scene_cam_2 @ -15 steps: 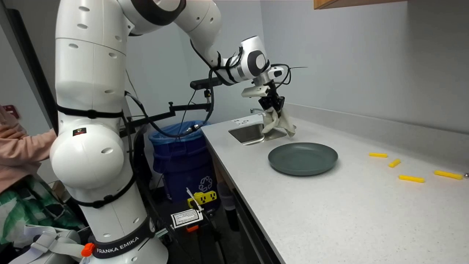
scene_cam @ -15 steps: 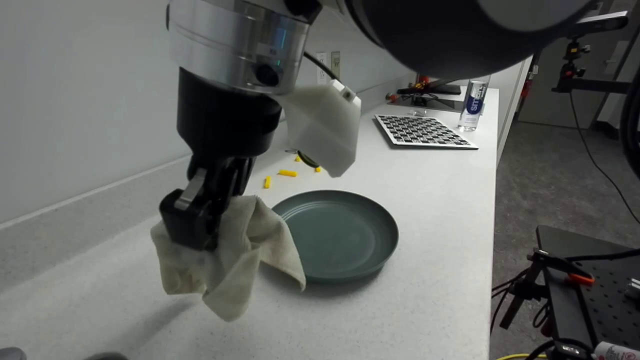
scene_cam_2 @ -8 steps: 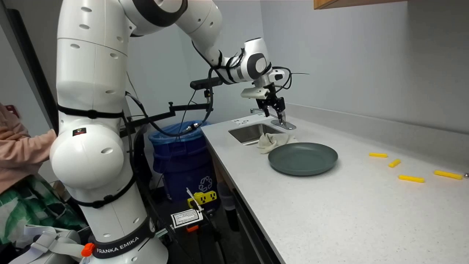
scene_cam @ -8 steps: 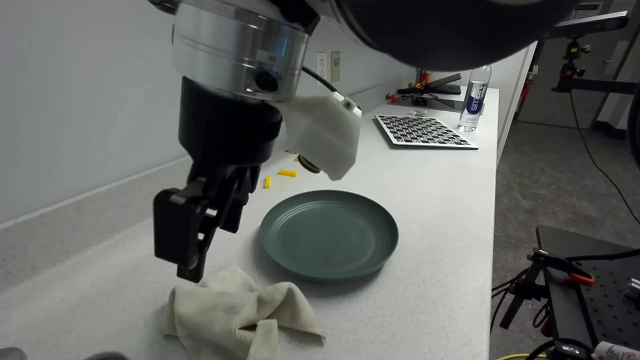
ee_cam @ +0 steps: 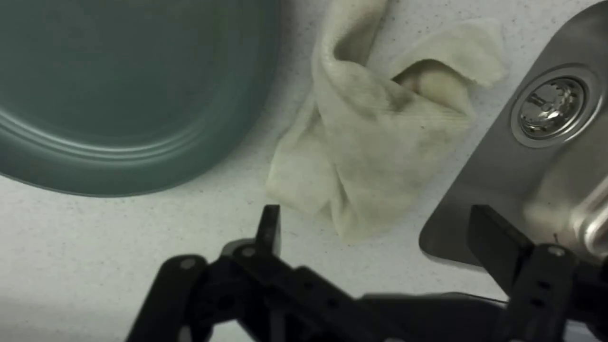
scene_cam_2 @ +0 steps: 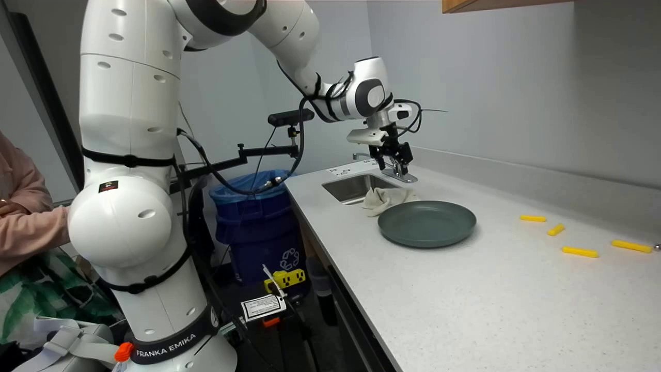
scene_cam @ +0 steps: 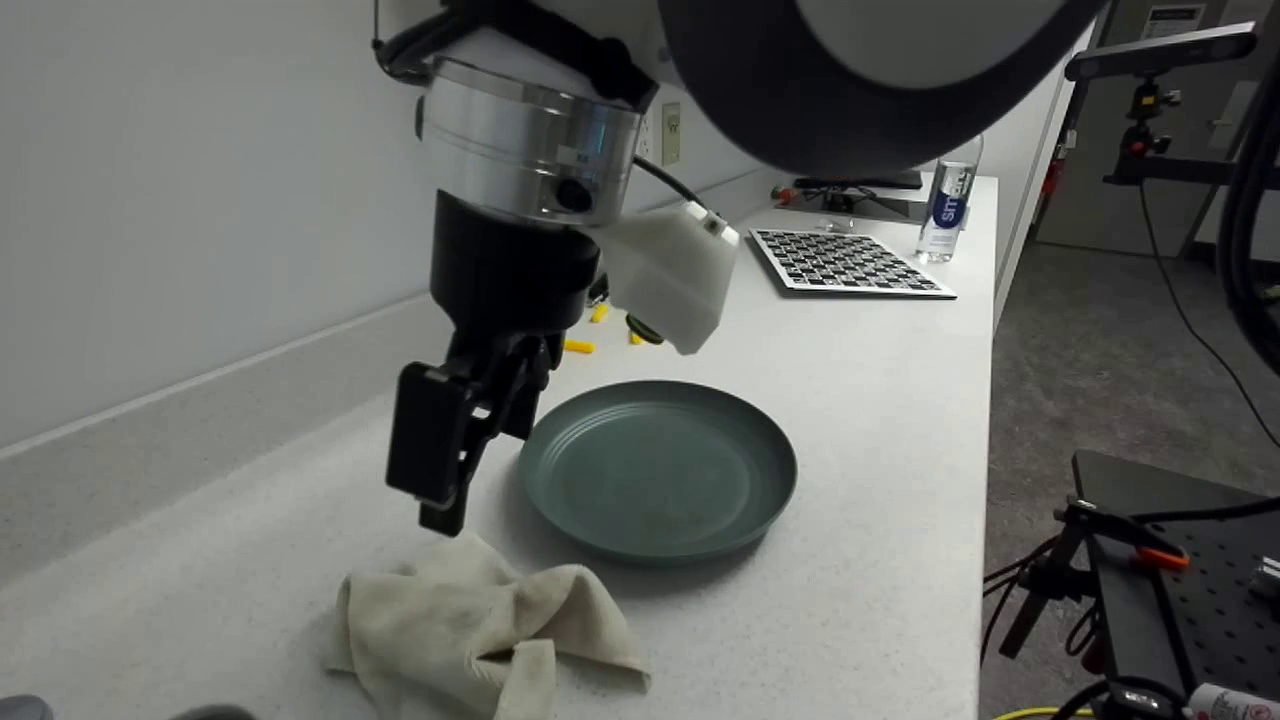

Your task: Wipe the plate with the towel, put the towel on the counter then move the plate backwards

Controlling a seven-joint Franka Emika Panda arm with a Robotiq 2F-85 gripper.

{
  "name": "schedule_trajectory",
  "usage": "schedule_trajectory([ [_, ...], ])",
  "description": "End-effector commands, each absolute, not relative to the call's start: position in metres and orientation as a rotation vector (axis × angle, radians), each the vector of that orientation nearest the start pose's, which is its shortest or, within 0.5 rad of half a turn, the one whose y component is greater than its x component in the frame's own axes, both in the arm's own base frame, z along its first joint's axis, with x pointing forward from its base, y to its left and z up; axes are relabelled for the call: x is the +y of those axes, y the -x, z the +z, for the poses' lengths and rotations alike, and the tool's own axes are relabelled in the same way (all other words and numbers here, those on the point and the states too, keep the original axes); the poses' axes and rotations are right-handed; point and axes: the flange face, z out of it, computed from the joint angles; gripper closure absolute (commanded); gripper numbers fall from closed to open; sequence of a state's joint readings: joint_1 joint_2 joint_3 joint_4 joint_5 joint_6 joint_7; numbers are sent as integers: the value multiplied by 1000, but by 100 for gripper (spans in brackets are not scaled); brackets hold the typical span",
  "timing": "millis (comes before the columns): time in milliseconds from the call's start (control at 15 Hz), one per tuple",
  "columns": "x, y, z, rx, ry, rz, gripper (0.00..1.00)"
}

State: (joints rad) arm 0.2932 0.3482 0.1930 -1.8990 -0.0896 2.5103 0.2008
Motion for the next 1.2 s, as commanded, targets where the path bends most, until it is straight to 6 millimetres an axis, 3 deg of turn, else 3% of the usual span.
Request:
schedule_trajectory([
  [0, 257, -576, 338, -440, 3020, -316, 0],
  [200, 219, -581, 324, -346, 3061, -288, 0],
  [267, 208, -582, 321, -317, 3071, -279, 8],
  [333, 197, -583, 317, -291, 3079, -271, 28],
  [600, 160, -585, 302, -202, 3115, -229, 60],
  [933, 138, -568, 269, -163, 3153, -117, 97],
  [1133, 130, -556, 255, -151, 3177, -61, 100],
])
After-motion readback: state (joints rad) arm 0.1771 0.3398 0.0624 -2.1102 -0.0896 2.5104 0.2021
